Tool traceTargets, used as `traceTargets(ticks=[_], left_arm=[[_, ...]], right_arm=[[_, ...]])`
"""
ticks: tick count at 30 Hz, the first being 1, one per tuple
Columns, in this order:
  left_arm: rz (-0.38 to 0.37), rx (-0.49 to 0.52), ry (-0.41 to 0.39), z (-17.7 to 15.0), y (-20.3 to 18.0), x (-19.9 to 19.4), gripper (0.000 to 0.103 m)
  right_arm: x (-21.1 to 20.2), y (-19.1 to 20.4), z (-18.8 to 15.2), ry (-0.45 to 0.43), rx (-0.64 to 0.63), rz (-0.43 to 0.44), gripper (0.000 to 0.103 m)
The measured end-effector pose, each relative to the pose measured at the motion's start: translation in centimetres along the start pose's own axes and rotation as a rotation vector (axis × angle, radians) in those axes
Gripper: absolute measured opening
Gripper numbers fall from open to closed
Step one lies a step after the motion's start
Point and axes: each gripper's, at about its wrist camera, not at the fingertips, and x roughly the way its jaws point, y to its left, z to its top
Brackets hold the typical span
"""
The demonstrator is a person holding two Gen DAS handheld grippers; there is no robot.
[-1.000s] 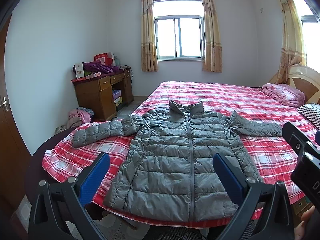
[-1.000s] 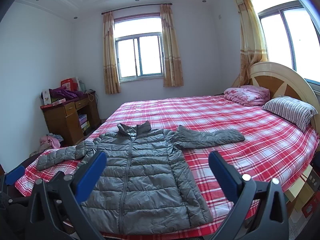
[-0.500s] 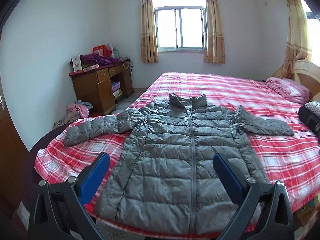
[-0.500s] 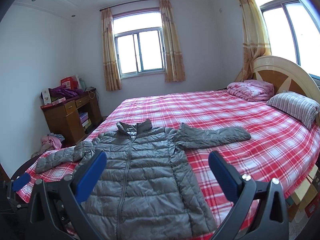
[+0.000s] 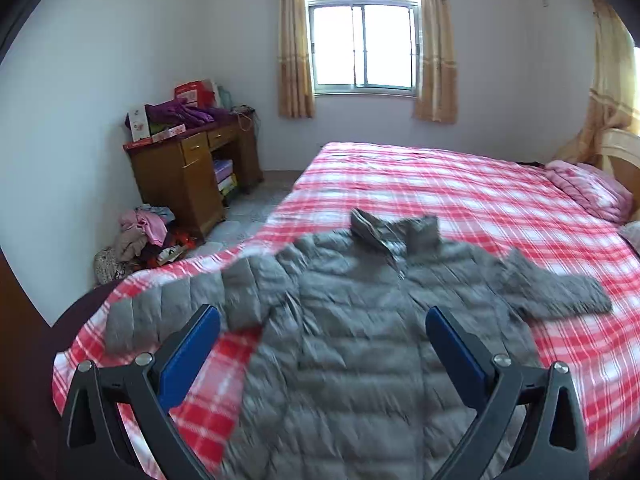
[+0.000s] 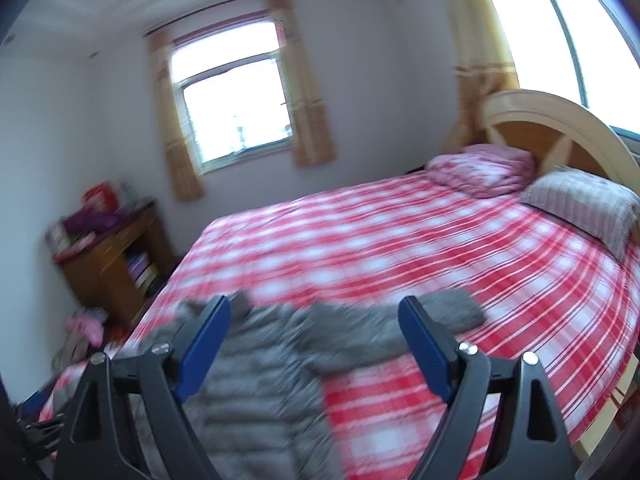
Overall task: Fold large clothes
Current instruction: 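Grasp the jacket sleeve cuff with the right gripper and lift it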
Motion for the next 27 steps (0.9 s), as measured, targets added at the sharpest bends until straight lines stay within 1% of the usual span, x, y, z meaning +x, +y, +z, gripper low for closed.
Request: traceTargets(ticks=[1, 3, 4, 6, 7, 8, 9, 10, 11, 12, 13, 15, 17, 18, 19, 21, 22, 23, 24, 25, 26, 27], left_arm=[[0.004, -0.006, -0.004, 0.8, 0.3, 1.0, 0.102], [0.022, -0.001, -0.006, 1.8, 0.8, 3.1, 0.102], [0.026, 0.004, -0.003, 1.9, 1.0, 4.7, 0.102], [0.018, 0.009, 0.012, 1.3, 1.5, 7.2, 0.102], [0.028, 0.016, 0.039, 0.6, 2.0, 9.2, 0.102], [0.039, 0.020, 0.056, 0.1, 2.3, 10.5, 0.102], [0.055, 0.024, 0.070, -0.6, 2.6, 11.9, 0.102], [0.077, 0.026, 0.082, -1.4, 3.2, 13.4, 0.102], [0.108, 0.028, 0.096, -2.1, 3.9, 15.0, 0.102], [0.137, 0.028, 0.108, -2.8, 4.5, 16.5, 0.102], [0.157, 0.021, 0.119, -3.5, 5.1, 17.7, 0.102], [0.192, -0.004, 0.148, -4.6, 6.4, 20.0, 0.102], [0.199, -0.036, 0.174, -5.5, 7.5, 21.6, 0.102], [0.206, -0.049, 0.182, -6.0, 7.9, 22.3, 0.102], [0.213, -0.056, 0.183, -6.4, 8.2, 22.8, 0.102], [0.245, -0.046, 0.180, -7.3, 8.3, 23.7, 0.102], [0.267, -0.036, 0.187, -8.1, 8.3, 24.3, 0.102], [0.273, -0.030, 0.196, -8.7, 8.2, 24.8, 0.102], [0.276, -0.021, 0.207, -9.3, 8.1, 25.3, 0.102], [0.276, -0.009, 0.223, -10.1, 7.8, 25.8, 0.102], [0.273, -0.003, 0.229, -10.3, 7.6, 26.0, 0.102], [0.274, 0.004, 0.227, -10.3, 7.5, 26.0, 0.102]], right_arm=[[0.6, -2.2, 1.3, -0.029, 0.043, -0.054, 0.088], [2.0, -5.5, 2.6, -0.075, 0.113, -0.123, 0.088], [3.1, -7.5, 2.7, -0.086, 0.154, -0.147, 0.088], [6.1, -10.3, 2.1, -0.065, 0.217, -0.166, 0.088], [9.1, -13.0, 0.4, -0.016, 0.276, -0.183, 0.088], [11.5, -14.8, -0.9, 0.038, 0.326, -0.203, 0.088], [14.3, -17.0, -2.9, 0.112, 0.387, -0.231, 0.088], [16.7, -19.0, -4.9, 0.178, 0.446, -0.253, 0.085], [18.1, -20.3, -6.2, 0.215, 0.486, -0.267, 0.081], [20.6, -22.5, -8.5, 0.275, 0.562, -0.291, 0.080], [22.3, -23.8, -9.9, 0.306, 0.610, -0.305, 0.080], [25.3, -25.6, -11.4, 0.344, 0.644, -0.325, 0.079], [28.9, -26.4, -12.0, 0.342, 0.660, -0.357, 0.079], [28.9, -26.4, -12.0, 0.342, 0.660, -0.357, 0.080], [29.9, -26.5, -11.9, 0.332, 0.659, -0.368, 0.080], [31.6, -25.8, -11.4, 0.329, 0.603, -0.433, 0.080], [32.1, -25.5, -11.2, 0.329, 0.582, -0.453, 0.078], [32.7, -25.1, -11.0, 0.328, 0.548, -0.478, 0.064], [33.1, -24.8, -11.0, 0.339, 0.511, -0.511, 0.052], [33.2, -24.8, -11.1, 0.350, 0.483, -0.541, 0.034], [33.3, -24.8, -11.2, 0.352, 0.452, -0.565, 0.026], [32.9, -24.9, -11.4, 0.343, 0.447, -0.562, 0.022]])
